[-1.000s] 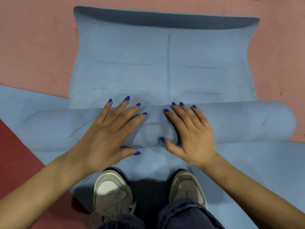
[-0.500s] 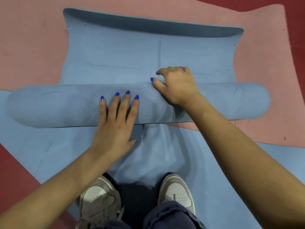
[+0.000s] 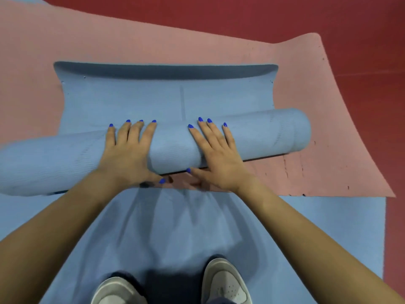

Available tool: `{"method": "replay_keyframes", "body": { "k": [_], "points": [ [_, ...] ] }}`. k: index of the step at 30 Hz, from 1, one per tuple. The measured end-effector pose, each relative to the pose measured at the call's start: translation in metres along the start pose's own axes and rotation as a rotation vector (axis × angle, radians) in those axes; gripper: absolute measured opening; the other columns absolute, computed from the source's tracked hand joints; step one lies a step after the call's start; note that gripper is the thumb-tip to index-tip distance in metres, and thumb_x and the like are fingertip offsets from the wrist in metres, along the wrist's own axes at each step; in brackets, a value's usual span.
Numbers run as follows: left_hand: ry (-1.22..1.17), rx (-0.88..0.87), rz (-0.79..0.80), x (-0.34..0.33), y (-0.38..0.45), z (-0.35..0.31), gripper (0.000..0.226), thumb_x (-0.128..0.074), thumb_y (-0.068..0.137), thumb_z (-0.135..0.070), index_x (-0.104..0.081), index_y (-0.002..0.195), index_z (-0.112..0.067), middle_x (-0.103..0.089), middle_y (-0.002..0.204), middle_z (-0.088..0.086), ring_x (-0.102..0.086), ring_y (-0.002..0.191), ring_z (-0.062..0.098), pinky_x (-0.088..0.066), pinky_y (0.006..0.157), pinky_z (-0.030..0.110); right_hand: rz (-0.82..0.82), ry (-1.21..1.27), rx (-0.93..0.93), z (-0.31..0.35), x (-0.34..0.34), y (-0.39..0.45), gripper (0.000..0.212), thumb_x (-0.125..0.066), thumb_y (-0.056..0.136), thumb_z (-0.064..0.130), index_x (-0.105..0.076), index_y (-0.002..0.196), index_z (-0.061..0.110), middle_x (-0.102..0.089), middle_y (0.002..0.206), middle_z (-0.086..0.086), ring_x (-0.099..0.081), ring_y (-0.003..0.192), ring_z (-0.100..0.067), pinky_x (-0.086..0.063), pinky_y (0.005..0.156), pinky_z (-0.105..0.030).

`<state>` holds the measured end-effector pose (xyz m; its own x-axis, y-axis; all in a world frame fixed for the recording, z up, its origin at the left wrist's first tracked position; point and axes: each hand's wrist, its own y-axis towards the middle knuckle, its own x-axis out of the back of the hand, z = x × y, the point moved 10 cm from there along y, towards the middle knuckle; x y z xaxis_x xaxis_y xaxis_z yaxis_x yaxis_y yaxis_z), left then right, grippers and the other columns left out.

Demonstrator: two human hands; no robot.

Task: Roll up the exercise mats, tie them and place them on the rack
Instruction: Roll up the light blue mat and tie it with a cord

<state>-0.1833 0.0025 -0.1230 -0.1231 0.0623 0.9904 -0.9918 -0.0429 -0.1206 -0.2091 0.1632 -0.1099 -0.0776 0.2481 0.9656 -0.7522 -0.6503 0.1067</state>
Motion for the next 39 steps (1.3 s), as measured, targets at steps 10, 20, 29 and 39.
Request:
{"method": "replay_keyframes", "body": {
  "k": [10,20,29,39],
  "points": [
    [-0.007,0.048,0.066,0.003,0.02,0.004,0.143,-0.072,0.052,-0.076,0.018,0.15,-0.023,0.005,0.158,0.012,0.012,0.145,0.034,0.01,0.114,0.054,0.481,-0.161,-0.069,-0.025,-0.015,0.082,0.138,-0.081,0.052,0.064,0.007,0.152,0.024,-0.003,0.159,-0.012,0.0,0.147,-0.027,0.005,0.116,-0.048],
    [0.042,-0.014,0.169,0.009,0.056,0.024,0.136,-0.079,0.052,-0.067,0.004,0.152,-0.028,-0.03,0.145,0.007,-0.028,0.137,0.03,-0.02,0.115,0.039,0.621,-0.249,-0.097,-0.029,-0.013,0.108,0.133,-0.086,0.052,0.049,0.003,0.15,0.036,-0.034,0.141,-0.011,-0.031,0.13,-0.033,-0.018,0.112,-0.051],
    [0.108,-0.095,0.014,0.014,0.039,0.02,0.12,-0.077,0.044,-0.062,-0.028,0.148,-0.028,-0.052,0.125,0.001,-0.053,0.109,0.028,-0.036,0.093,0.045,0.445,-0.335,0.034,-0.018,-0.002,0.092,0.115,-0.075,0.054,0.058,-0.014,0.147,0.032,-0.046,0.125,-0.004,-0.041,0.11,-0.026,-0.031,0.095,-0.041],
    [-0.014,-0.189,-0.131,0.015,-0.033,-0.001,0.104,-0.056,0.043,-0.073,-0.043,0.132,-0.022,-0.064,0.108,0.01,-0.064,0.087,0.031,-0.043,0.077,0.046,0.474,-0.284,0.071,0.007,0.001,0.018,0.117,-0.072,0.049,0.069,-0.016,0.145,0.033,-0.048,0.12,0.001,-0.041,0.105,-0.025,-0.031,0.092,-0.039]
  ]
}}
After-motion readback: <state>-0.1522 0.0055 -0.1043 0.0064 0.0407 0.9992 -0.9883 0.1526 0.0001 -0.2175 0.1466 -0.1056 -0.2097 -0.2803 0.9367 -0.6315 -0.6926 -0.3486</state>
